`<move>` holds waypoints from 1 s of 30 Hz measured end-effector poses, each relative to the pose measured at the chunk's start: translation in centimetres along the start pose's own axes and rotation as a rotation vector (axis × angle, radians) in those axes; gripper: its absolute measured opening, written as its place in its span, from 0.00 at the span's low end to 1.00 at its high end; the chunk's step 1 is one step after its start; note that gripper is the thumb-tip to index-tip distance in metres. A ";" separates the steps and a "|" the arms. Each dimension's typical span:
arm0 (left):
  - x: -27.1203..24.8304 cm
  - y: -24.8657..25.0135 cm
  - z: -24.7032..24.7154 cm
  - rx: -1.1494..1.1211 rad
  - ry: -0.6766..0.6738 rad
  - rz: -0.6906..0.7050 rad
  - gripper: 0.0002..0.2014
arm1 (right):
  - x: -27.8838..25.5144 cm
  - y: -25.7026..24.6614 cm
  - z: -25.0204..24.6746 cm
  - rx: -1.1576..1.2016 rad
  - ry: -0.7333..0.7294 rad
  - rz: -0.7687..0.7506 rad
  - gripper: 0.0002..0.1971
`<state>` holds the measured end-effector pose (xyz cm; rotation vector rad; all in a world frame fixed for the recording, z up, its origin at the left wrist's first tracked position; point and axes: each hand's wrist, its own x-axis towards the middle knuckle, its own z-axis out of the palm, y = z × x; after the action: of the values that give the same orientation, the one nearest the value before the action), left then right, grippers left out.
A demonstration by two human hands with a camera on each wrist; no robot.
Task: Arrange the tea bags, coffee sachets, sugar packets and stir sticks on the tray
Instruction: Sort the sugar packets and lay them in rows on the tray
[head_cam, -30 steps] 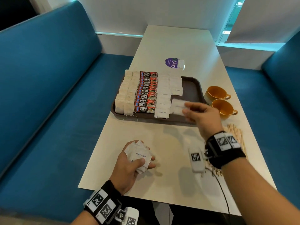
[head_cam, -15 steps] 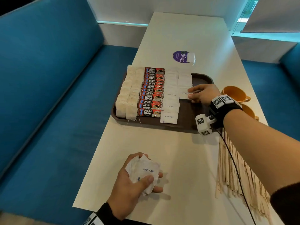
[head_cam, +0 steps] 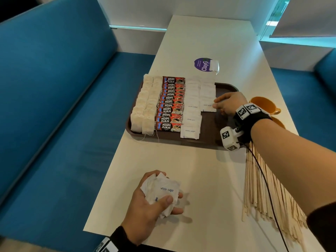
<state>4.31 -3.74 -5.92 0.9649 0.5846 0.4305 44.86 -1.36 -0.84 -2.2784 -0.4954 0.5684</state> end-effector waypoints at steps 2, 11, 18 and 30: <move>0.0 0.0 0.1 0.003 0.004 0.008 0.27 | -1.7 -0.3 -0.7 0.049 0.025 -0.015 0.05; -0.7 0.8 0.8 -0.004 -0.016 0.069 0.20 | -18.4 0.1 -2.5 0.327 -0.151 -0.221 0.04; -0.9 0.8 1.0 -0.045 0.008 0.026 0.28 | -26.6 3.8 3.3 0.347 -0.362 -0.233 0.05; -0.8 0.5 0.8 -0.048 0.035 0.028 0.33 | -29.9 5.5 6.5 0.806 -0.364 -0.009 0.04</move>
<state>4.16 -4.50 -4.87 0.9223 0.5910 0.4848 17.62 -16.34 -1.50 -1.4110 -0.3551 0.9785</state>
